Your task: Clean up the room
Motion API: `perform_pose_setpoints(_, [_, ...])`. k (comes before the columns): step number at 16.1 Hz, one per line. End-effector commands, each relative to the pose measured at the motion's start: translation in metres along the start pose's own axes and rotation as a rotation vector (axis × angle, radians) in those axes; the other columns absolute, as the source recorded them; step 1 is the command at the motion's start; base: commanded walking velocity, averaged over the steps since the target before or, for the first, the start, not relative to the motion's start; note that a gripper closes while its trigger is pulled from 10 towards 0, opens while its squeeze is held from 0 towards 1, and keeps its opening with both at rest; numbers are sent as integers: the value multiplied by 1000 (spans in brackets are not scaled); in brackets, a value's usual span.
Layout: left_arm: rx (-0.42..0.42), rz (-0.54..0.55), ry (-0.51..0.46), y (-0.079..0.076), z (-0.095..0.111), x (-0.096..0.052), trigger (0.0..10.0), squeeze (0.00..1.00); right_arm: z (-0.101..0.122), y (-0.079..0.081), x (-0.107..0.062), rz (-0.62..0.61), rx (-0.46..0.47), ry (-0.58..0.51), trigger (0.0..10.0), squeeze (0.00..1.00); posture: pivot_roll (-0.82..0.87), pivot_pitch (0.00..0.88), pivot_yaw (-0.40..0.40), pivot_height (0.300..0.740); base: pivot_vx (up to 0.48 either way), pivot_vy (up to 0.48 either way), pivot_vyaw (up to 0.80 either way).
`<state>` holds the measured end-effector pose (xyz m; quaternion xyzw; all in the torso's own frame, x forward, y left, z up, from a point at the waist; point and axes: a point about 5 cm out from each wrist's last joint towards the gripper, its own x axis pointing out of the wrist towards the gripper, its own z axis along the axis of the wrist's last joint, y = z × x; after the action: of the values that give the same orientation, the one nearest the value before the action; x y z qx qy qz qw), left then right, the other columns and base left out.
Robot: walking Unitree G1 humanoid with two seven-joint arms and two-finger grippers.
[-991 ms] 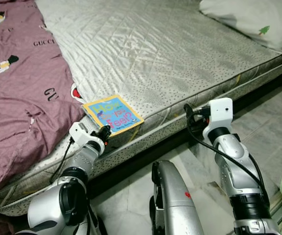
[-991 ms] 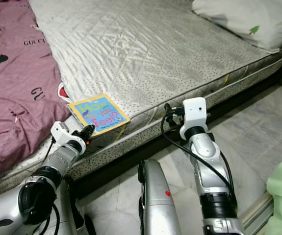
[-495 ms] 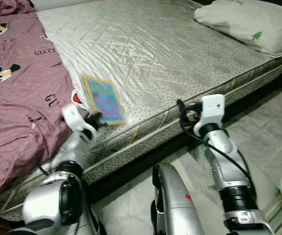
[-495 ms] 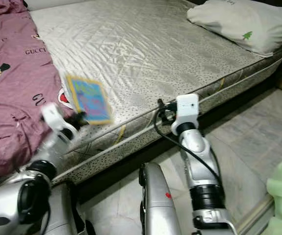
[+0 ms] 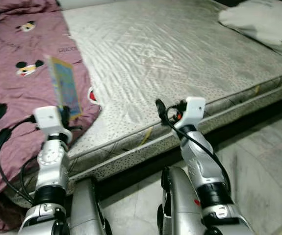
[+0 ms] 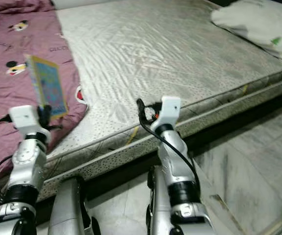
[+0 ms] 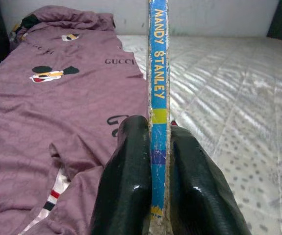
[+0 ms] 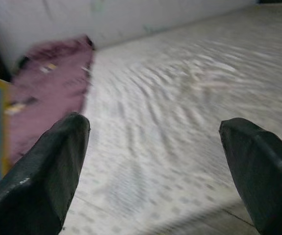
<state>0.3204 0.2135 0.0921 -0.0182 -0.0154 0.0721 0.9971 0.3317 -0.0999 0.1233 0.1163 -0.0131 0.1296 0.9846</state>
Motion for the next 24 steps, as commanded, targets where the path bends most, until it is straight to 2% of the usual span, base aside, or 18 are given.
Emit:
perform_pose_setpoints(1, [29, -5, -58, -5, 14, 3, 2157, 0, 5, 3, 3, 20, 14, -28, 10000, 0, -89, 0, 50, 519, 0, 0, 0])
perform_pose_setpoints(2, [42, 7, -37, -10, 12, 1, 10000, 0, 8, 5, 8, 23, 15, -35, 10000, 0, -89, 0, 52, 534, 0, 0, 0])
perform_pose_setpoints(4, [75, 27, -53, -20, 19, -1, 10000, 0, 11, 5, 12, 30, 28, -47, 10000, 0, -87, 0, 48, 559, 0, 0, 0])
perform_pose_setpoints(6, [150, 66, -26, -22, 22, 1, 10000, 0, 11, 4, 13, 30, 33, -47, 10000, 0, -87, 0, 47, 578, 0, 0, 0])
perform_pose_setpoints(8, [75, -52, -54, -28, 25, -1, 10000, 0, 10, 2, 12, 23, 38, -45, 10000, 0, -88, 0, 46, 601, 0, 0, 0])
perform_pose_setpoints(9, [42, -54, -55, -28, 26, -3, 10000, 0, 10, 1, 12, 20, 38, -43, 10000, 0, -90, 0, 48, 610, 0, 0, 0])
perform_pose_setpoints(12, [35, -40, -42, -28, 25, -4, 10000, 0, 7, -3, 10, 0, 43, -38, 10000, 0, -92, 0, 50, 623, 0, 0, -323])
perform_pose_setpoints(22, [22, -132, -71, -47, 33, -4, 10000, 0, 9, -4, 12, 2, 27, -40, 10000, 0, -89, 0, 46, 623, 0, 0, -484])
perform_pose_setpoints(24, [24, -128, -68, -47, 32, -5, 10000, 0, 8, -4, 11, 0, 23, -40, 10000, 0, -89, 0, 44, 639, 0, 0, -450])
